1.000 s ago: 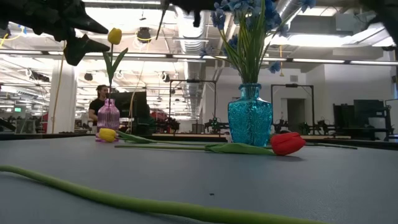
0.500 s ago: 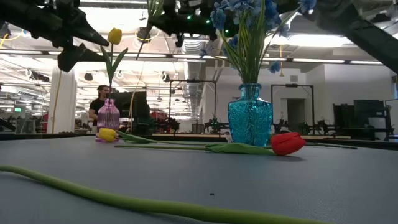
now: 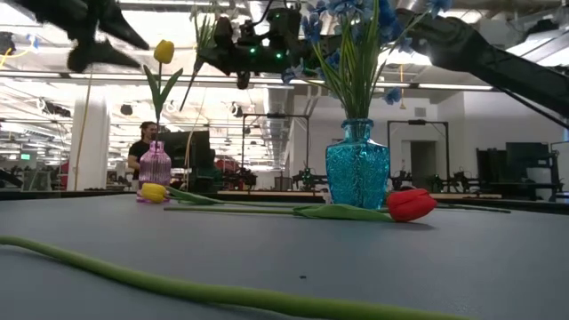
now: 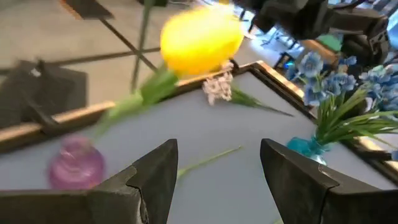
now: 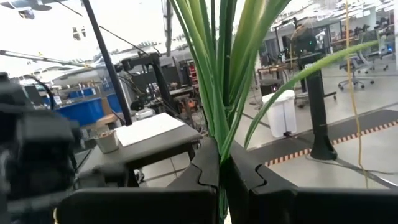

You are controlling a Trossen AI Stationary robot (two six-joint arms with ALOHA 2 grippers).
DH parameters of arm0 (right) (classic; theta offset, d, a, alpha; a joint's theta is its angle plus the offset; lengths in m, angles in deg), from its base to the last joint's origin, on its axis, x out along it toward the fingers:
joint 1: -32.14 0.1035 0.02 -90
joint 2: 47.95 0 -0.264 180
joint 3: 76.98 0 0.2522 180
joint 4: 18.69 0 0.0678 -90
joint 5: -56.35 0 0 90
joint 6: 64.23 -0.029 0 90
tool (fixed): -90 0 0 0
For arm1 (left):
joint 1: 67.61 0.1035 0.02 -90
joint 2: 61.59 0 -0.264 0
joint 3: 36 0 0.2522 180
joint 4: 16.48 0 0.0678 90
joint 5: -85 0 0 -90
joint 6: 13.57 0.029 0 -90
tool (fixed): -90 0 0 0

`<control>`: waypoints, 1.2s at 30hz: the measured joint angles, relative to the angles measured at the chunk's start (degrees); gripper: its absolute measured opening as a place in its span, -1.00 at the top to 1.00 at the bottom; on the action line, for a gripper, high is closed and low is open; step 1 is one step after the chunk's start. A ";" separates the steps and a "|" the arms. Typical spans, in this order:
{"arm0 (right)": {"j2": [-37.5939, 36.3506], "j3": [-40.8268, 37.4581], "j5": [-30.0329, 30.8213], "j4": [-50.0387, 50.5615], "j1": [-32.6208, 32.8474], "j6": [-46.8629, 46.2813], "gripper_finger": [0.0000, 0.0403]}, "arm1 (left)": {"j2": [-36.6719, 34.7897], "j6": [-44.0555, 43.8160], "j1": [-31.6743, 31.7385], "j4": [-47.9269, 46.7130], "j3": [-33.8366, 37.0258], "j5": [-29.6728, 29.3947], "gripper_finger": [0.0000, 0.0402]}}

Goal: Sort flowers into vase by color
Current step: Put the bottom white flowers into the purple vase

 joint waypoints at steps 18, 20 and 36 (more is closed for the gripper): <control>-0.09 0.12 2.82 -2.82 -0.09 2.98 0.85 | 14.97 33.53 4.24 -7.88 -23.83 -18.90 -0.08; -0.09 0.12 2.82 -2.55 -0.09 2.56 0.85 | 15.51 36.34 9.18 -6.02 -23.26 -15.80 -0.08; -0.09 0.06 2.35 -2.47 1.11 2.68 0.85 | 26.38 39.35 44.61 2.78 -19.37 39.26 -0.08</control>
